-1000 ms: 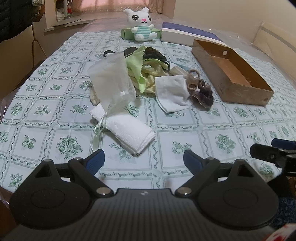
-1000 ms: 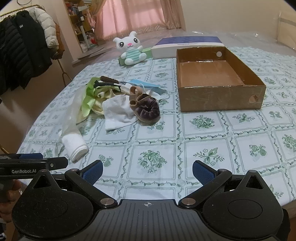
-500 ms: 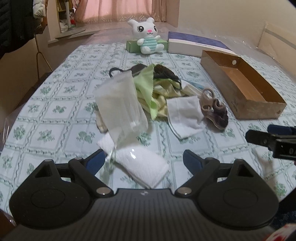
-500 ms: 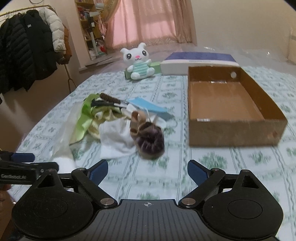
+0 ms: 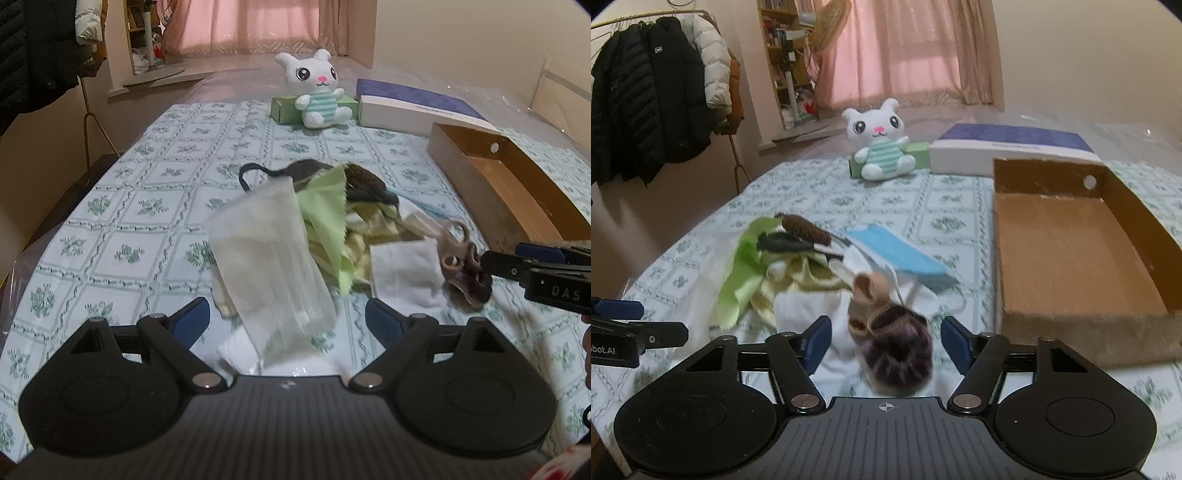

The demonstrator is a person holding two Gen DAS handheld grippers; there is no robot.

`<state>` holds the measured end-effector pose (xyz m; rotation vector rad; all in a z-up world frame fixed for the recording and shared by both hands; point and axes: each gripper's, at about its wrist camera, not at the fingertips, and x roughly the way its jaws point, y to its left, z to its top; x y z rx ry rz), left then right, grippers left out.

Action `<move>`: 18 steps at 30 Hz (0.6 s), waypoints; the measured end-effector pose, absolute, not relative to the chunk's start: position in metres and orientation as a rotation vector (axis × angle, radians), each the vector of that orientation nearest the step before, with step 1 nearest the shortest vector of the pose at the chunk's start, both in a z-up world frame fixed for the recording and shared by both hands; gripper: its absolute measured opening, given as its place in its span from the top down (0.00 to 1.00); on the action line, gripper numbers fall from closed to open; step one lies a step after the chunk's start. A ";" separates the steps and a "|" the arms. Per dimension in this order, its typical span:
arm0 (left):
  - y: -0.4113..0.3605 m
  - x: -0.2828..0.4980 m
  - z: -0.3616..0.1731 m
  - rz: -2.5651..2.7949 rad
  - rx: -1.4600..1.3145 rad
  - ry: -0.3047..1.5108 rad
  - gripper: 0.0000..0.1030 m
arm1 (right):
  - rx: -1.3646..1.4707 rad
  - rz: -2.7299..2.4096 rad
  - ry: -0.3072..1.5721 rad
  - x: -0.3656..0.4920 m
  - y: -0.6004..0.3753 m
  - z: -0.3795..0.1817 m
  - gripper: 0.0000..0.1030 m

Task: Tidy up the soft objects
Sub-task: 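Grasp the clear plastic bag with the left tool while the right tool grasps the brown baby shoes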

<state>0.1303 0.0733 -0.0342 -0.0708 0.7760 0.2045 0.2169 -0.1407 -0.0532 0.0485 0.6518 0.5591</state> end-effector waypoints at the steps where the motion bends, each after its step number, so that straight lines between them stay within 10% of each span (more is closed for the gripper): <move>1: 0.076 0.134 -0.034 0.208 -0.072 0.771 0.12 | 0.043 0.563 0.642 0.220 -0.137 -0.053 0.43; 18: 0.094 0.174 -0.042 0.205 -0.103 0.769 0.13 | 0.001 0.576 0.625 0.253 -0.111 -0.064 0.93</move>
